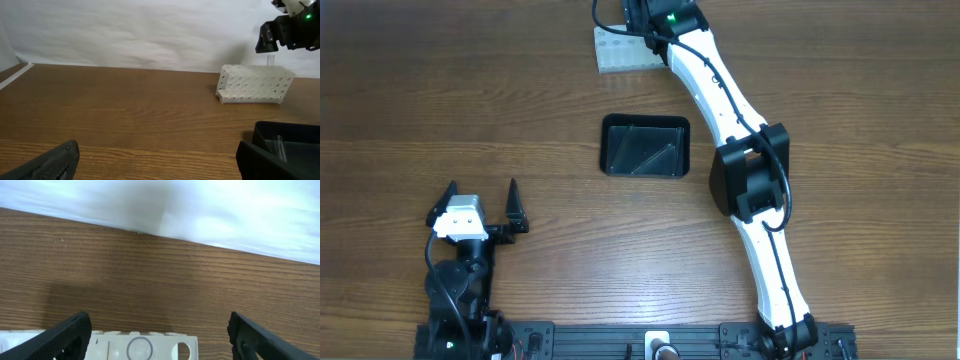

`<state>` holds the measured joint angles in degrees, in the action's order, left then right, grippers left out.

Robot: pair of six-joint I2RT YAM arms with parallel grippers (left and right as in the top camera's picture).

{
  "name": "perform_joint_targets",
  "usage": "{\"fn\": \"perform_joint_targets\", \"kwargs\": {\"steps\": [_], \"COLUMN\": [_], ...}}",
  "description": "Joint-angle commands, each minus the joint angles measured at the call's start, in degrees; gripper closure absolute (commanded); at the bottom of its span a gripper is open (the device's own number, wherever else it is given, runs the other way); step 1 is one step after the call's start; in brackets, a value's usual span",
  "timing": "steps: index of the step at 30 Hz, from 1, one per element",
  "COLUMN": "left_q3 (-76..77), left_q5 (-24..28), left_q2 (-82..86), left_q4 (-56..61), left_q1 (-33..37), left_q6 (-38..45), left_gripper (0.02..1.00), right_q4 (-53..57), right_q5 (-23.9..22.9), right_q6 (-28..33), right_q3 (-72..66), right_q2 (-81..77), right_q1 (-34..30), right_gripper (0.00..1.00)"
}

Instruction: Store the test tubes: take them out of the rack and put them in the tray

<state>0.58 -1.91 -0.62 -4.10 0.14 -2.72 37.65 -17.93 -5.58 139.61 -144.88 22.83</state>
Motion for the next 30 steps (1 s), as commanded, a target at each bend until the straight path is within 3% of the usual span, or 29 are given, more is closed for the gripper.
{"fn": "perform_joint_targets", "kwargs": {"steps": [1, 11, 22, 27, 30], "left_q3": [-0.2, -0.2, -0.2, -0.2, -0.2], "left_q5": [0.6, 0.6, 0.6, 0.6, 0.6], "left_q2": [0.4, 0.4, 0.4, 0.4, 0.4], "left_q4": [0.0, 0.0, 0.0, 0.0, 0.0], "left_q1": [0.4, 0.4, 0.4, 0.4, 0.4], "left_q6": [0.8, 0.8, 0.8, 0.8, 0.8], "left_gripper": [0.023, 0.020, 0.020, 0.020, 0.020], "right_q4": [0.2, 0.5, 0.5, 0.5, 0.5], "right_q5": [0.5, 0.5, 0.5, 0.5, 0.5], "right_q6": [0.5, 0.5, 0.0, -0.1, -0.1], "right_q3": [0.9, 0.9, 0.9, 0.9, 0.9], "right_q2": [-2.0, -2.4, -2.4, -2.4, -2.4], "right_q1": [0.1, 0.1, 0.3, 0.3, 0.4], "right_gripper": [0.180, 0.253, 0.717, 0.831, 0.849]}}
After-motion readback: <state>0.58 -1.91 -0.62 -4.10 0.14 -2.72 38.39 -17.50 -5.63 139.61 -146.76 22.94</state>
